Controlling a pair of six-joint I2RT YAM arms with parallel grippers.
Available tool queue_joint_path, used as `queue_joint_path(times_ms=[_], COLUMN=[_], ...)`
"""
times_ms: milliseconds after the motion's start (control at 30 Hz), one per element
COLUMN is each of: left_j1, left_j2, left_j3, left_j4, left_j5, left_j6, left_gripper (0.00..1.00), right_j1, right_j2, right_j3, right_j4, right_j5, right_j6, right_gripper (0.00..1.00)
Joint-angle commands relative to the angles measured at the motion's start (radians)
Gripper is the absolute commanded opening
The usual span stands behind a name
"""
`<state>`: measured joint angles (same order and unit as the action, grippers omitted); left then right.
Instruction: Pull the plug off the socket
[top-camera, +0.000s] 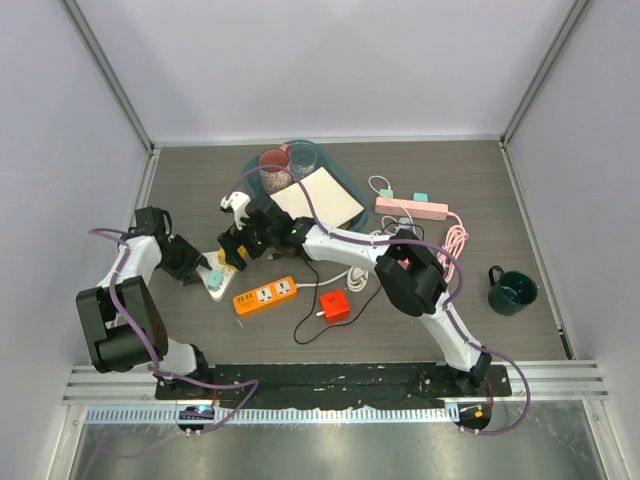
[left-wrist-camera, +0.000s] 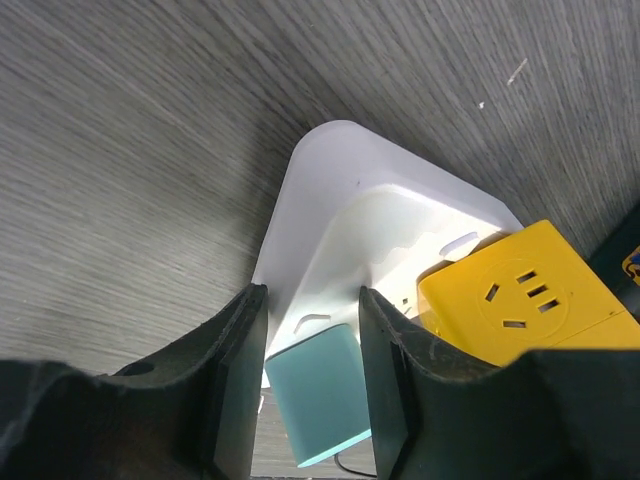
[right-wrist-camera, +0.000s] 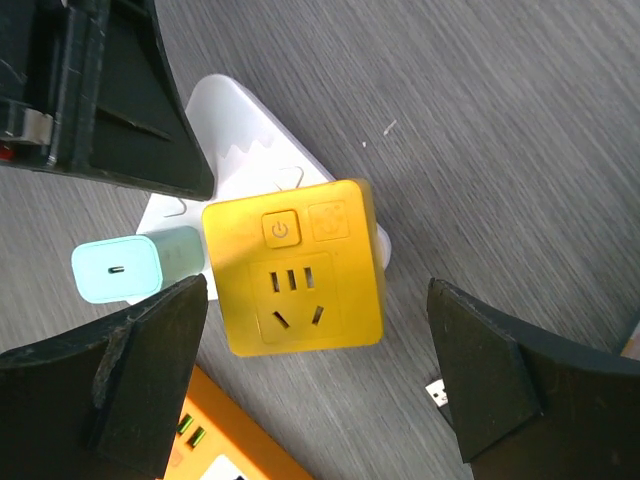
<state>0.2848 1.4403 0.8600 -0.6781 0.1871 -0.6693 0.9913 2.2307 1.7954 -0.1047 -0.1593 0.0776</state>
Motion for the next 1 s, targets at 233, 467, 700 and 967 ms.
queue_joint_path(times_ms=[233, 467, 700, 967], left_j1=[0.005, 0.005, 0.005, 0.016], left_j2=[0.038, 0.071, 0.01, -0.067], left_j3=[0.007, 0.004, -0.021, -0.027], left_j4=[0.037, 0.028, 0.071, 0.071], left_j5=[0.051, 0.044, 0.159, 0.098], left_j6=[0.034, 0.042, 0.085, 0.103], left_gripper=[0.41, 0.39, 0.64, 0.72], right_j1=[0.01, 0.036, 0.043, -0.002], right_j2=[0.07, 0.02, -0.058, -0.086], right_j3=[0.081, -0.01, -0.131, -0.146], right_j4=[0.08, 0.215, 0.341, 0.419], right_j5=[-0.01, 0.035, 0.052, -0.031], right_j6=[-0.044, -0.073, -0.041, 0.108], right_gripper=[0.9, 0.45, 0.01, 0.01])
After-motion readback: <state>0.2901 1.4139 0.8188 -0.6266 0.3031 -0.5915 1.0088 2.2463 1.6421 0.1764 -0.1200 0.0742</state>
